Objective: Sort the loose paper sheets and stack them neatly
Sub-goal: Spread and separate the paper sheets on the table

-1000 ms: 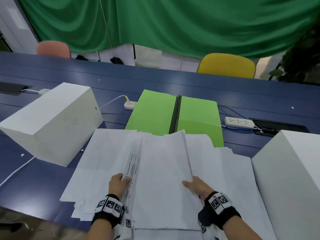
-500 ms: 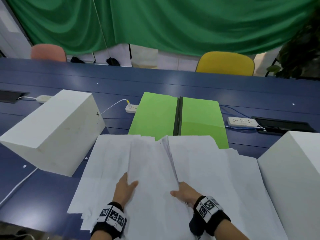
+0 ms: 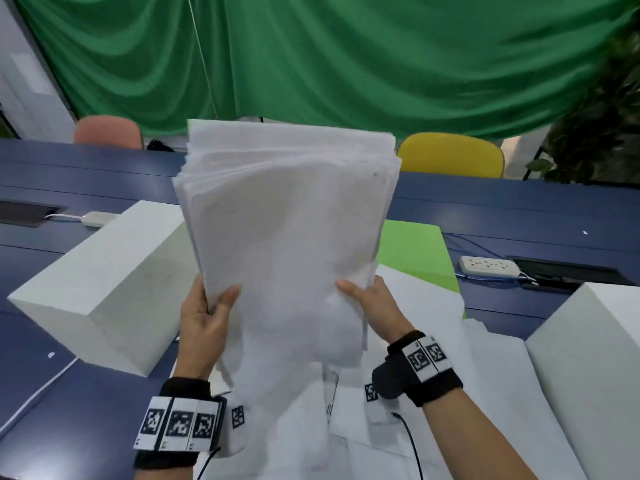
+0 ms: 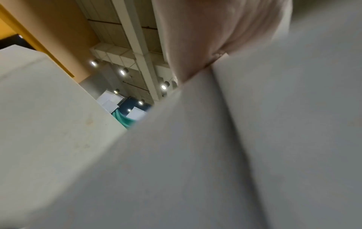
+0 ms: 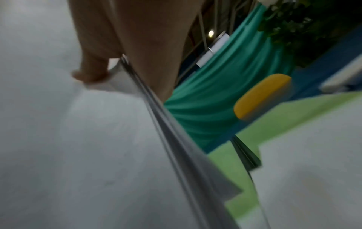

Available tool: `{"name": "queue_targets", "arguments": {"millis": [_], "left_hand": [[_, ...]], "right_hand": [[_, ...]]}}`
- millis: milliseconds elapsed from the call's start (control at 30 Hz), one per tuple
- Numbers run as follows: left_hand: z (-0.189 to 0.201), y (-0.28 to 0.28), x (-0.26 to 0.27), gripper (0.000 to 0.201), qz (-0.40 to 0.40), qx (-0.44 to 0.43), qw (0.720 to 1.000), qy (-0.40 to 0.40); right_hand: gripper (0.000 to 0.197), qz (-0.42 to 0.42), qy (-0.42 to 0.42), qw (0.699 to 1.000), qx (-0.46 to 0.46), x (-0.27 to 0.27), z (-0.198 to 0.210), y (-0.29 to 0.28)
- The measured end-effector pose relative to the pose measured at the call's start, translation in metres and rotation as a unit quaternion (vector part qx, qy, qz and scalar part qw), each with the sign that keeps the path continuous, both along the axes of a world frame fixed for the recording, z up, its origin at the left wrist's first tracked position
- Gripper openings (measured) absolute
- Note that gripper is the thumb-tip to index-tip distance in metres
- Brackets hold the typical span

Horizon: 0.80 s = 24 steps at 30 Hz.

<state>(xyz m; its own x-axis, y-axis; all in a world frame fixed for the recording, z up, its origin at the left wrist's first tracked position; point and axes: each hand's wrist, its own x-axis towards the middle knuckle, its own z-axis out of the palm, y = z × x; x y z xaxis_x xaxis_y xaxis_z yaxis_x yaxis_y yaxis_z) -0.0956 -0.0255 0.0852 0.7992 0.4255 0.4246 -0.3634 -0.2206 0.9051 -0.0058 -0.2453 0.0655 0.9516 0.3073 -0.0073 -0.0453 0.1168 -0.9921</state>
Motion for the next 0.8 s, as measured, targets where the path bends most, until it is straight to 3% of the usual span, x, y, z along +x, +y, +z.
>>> {"name": "queue_targets", "arguments": {"millis": [133,333,500,667,800], "left_hand": [[-0.005,0.000,0.003,0.033,0.025,-0.026,0.999,-0.025],[-0.015,0.002,0.003,0.038,0.050,-0.082,0.995,-0.025],[-0.005,-0.003,0.008,0.029,0.060,-0.090,0.994,-0.029],[0.009,0.011,0.009,0.030,0.055,-0.087,0.992,-0.078],[0.001,0.018,0.002,0.028,0.024,-0.100,0.992,-0.077]], "right_hand": [[0.012,-0.021,-0.059,0.998,-0.032,-0.005,0.003,0.013],[0.020,-0.035,-0.002,0.999,-0.022,-0.013,-0.018,0.015],[0.020,-0.054,0.002,0.998,-0.014,-0.012,-0.012,0.017],[0.026,-0.007,-0.054,0.998,0.044,-0.010,0.015,0.009],[0.044,0.023,-0.052,0.996,0.075,-0.007,0.016,0.004]]}}
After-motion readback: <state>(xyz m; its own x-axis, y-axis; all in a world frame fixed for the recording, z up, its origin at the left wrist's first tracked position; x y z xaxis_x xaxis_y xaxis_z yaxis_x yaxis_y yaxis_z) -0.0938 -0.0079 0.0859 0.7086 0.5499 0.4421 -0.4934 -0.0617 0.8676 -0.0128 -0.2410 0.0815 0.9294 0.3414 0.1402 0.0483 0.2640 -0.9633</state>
